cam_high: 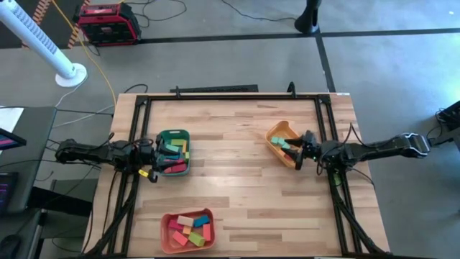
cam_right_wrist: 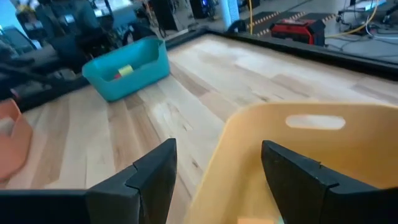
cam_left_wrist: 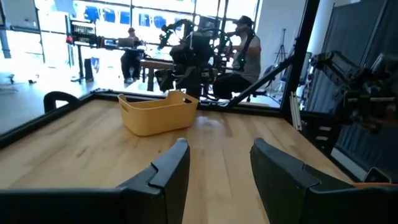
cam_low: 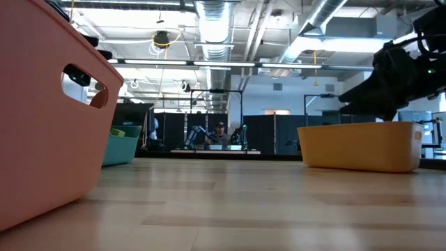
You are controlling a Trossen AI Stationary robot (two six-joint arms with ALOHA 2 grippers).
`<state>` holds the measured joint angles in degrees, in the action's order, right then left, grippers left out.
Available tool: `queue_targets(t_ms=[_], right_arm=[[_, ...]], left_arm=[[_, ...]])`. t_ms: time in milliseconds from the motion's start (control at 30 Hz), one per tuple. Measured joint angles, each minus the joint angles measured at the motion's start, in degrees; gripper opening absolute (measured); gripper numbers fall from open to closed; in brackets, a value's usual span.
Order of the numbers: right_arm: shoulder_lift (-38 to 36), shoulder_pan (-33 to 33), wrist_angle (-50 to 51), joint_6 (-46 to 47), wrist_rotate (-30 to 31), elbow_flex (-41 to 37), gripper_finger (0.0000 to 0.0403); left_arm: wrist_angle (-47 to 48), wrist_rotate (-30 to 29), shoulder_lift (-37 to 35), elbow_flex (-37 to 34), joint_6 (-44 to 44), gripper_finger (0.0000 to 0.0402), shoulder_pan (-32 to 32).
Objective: Sort blocks by size
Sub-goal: Return to Home Position
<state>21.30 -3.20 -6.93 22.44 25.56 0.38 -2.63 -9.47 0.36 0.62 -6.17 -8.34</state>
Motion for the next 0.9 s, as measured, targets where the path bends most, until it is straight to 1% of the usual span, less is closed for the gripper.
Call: queue_targets(t_ms=[100, 367, 900], right_arm=[[0.0, 0.0, 2.1, 0.0, 0.0, 0.0, 0.026], [0.0, 0.0, 2.3, 0.0, 0.0, 0.0, 0.026], [0.0, 0.0, 2.6, 0.0, 0.0, 0.0, 0.026]], left_arm=[[0.0, 0.0, 0.0, 0.0, 1.8, 0.0159, 0.0], [0.0, -0.1, 0.0, 0.0, 6.3, 0.0159, 0.0], [0.0, -0.2, 0.0, 0.0, 6.0, 0.0159, 0.0]])
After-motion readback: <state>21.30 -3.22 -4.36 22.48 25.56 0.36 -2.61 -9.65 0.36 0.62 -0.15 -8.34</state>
